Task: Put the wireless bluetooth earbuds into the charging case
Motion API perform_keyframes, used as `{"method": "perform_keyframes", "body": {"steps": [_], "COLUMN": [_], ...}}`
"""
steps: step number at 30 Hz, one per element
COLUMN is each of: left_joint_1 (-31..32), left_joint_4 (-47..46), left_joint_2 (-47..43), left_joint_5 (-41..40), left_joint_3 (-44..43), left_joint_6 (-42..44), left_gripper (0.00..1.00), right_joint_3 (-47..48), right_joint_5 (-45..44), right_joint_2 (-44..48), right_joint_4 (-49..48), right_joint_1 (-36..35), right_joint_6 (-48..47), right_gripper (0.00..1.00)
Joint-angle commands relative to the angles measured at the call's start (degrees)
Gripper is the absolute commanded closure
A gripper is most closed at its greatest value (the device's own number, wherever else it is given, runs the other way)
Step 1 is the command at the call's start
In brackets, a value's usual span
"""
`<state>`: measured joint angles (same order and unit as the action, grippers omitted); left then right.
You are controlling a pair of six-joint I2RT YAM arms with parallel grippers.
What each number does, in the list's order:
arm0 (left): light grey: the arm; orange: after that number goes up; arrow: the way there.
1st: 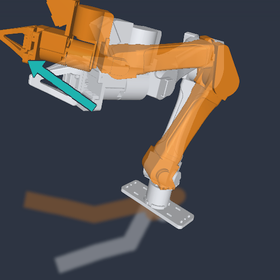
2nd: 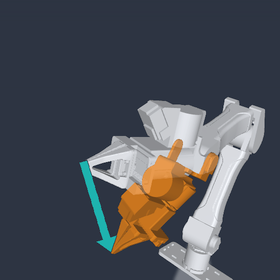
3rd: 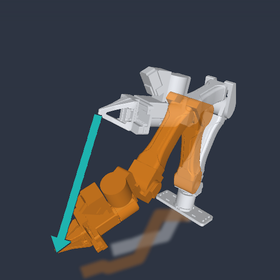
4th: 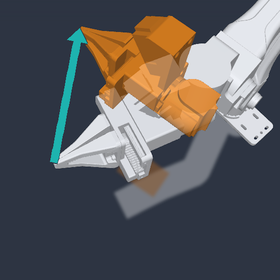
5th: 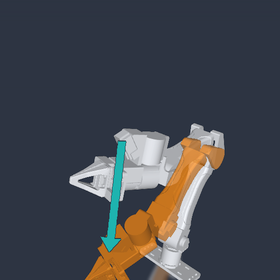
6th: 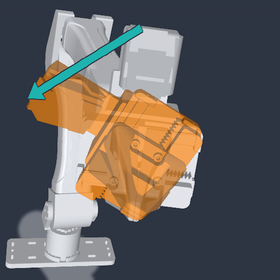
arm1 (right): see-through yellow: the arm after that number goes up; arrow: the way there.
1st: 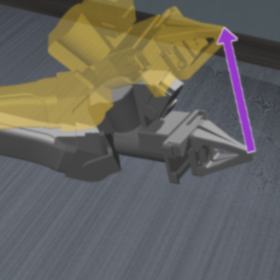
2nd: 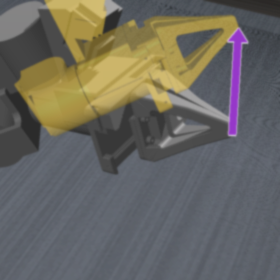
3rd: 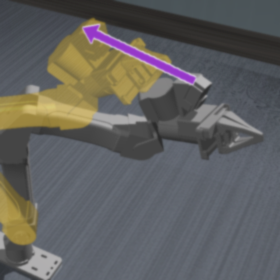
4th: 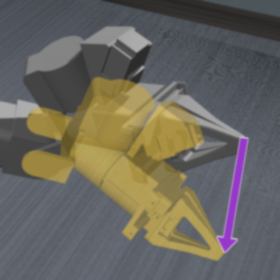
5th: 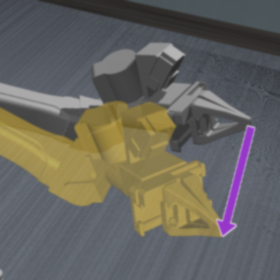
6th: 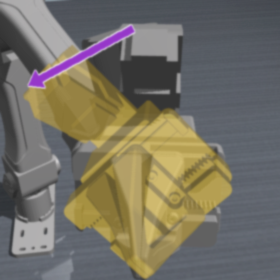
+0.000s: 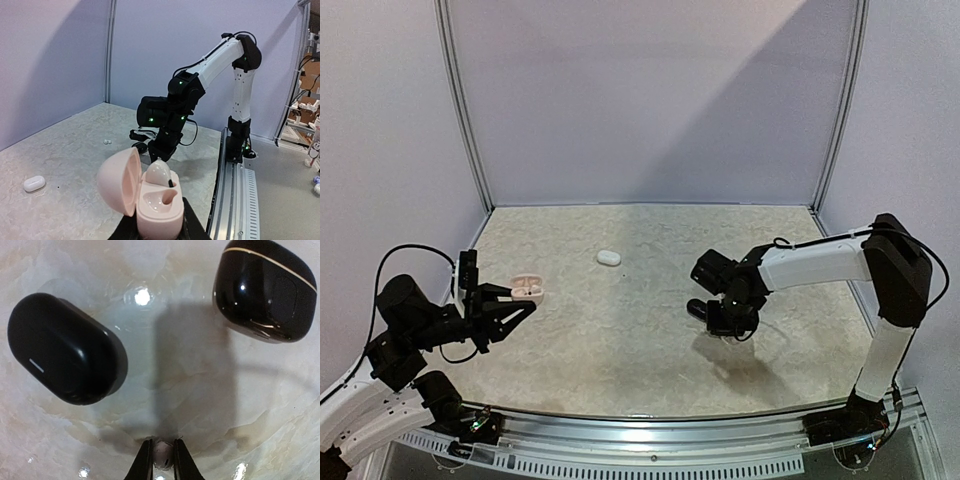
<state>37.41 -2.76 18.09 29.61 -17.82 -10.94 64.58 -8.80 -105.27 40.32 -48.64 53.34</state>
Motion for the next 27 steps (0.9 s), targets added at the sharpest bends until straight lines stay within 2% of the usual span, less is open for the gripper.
{"method": "perform_keyframes", "body": {"steps": [1, 10, 15, 20, 23, 27], "left_joint_1": [-0.6, -0.6, -0.5, 0.5, 2.0, 4.2], "left_joint_4": [-1.3, -0.9, -2.2, -1.1, 2.0, 9.6], "left_joint_2": [1.1, 3.6, 7.6, 13.9, 16.7, 19.6], "left_joint_5": [1.7, 5.7, 15.5, 27.1, 31.8, 34.5], "left_joint_3": [-0.2, -1.9, -5.1, -10.3, -13.8, -18.3], "left_joint_6": [0.0, 2.9, 6.1, 12.1, 17.6, 24.1], "left_gripper": [1.00, 1.00, 1.00, 1.00, 1.00, 1.00], "right_joint_3": [-3.0, -1.8, 11.8, 25.4, 31.4, 38.3], "right_joint_5": [7.1, 27.2, 36.7, 48.8, 58.2, 64.8], "right_joint_2": [2.4, 12.0, 15.9, 13.7, 10.7, 6.6], "right_joint_4": [-7.3, -29.4, -32.5, -32.7, -34.3, -34.1], "right_joint_1": [0.4, -0.7, -6.0, -12.0, -14.6, -17.3], "right_joint_6": [-3.6, -14.3, -27.2, -42.0, -47.3, -49.7], "right_gripper": [0.92, 0.99, 0.99, 1.00, 1.00, 1.00]}}
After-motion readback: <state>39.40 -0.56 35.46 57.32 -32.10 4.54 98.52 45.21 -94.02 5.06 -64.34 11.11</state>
